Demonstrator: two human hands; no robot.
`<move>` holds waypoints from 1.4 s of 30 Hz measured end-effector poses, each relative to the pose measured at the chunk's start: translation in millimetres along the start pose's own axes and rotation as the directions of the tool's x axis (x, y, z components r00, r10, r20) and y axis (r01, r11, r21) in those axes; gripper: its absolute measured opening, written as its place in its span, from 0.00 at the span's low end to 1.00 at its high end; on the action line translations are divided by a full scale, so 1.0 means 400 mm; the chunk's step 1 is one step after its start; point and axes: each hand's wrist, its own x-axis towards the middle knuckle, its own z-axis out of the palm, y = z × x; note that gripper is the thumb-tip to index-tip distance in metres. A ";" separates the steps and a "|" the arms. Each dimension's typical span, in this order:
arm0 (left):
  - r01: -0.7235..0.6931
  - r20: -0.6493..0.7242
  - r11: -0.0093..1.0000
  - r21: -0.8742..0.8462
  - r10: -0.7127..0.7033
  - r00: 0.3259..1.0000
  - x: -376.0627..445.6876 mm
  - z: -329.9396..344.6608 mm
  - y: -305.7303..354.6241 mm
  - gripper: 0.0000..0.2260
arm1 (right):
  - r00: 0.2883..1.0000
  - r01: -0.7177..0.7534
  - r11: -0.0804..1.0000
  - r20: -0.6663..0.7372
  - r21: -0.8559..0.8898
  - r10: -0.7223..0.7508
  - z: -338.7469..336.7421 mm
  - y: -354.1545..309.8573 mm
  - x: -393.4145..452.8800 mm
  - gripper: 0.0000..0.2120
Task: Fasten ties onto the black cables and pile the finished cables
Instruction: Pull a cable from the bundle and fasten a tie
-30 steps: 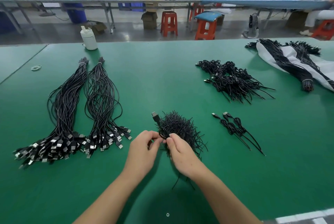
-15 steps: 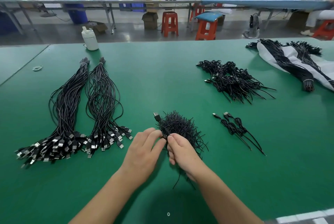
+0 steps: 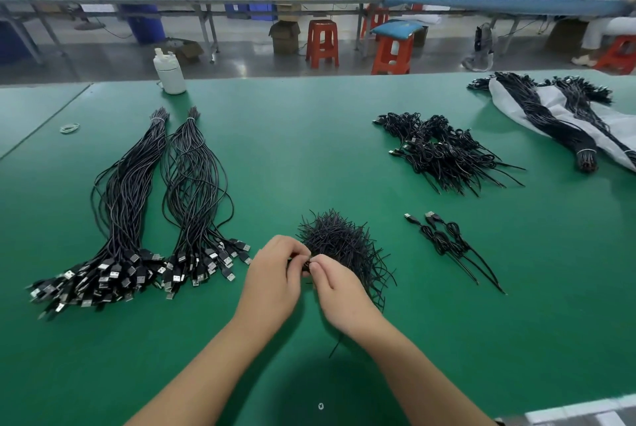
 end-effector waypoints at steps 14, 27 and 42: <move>0.568 0.251 0.760 -0.316 -0.510 0.823 0.025 -0.021 -0.007 0.08 | 0.953 0.260 0.888 -0.050 -0.379 -0.300 -0.018 0.004 -0.019 0.14; 0.617 0.379 0.723 -0.310 -0.501 0.778 0.014 -0.028 -0.020 0.06 | 0.913 0.366 0.817 0.003 -0.445 -0.407 -0.030 0.006 -0.032 0.24; 0.558 0.462 0.821 -0.124 -0.450 0.764 0.015 -0.035 -0.037 0.15 | 0.847 0.416 0.641 0.019 -0.646 -0.530 -0.029 0.023 -0.033 0.10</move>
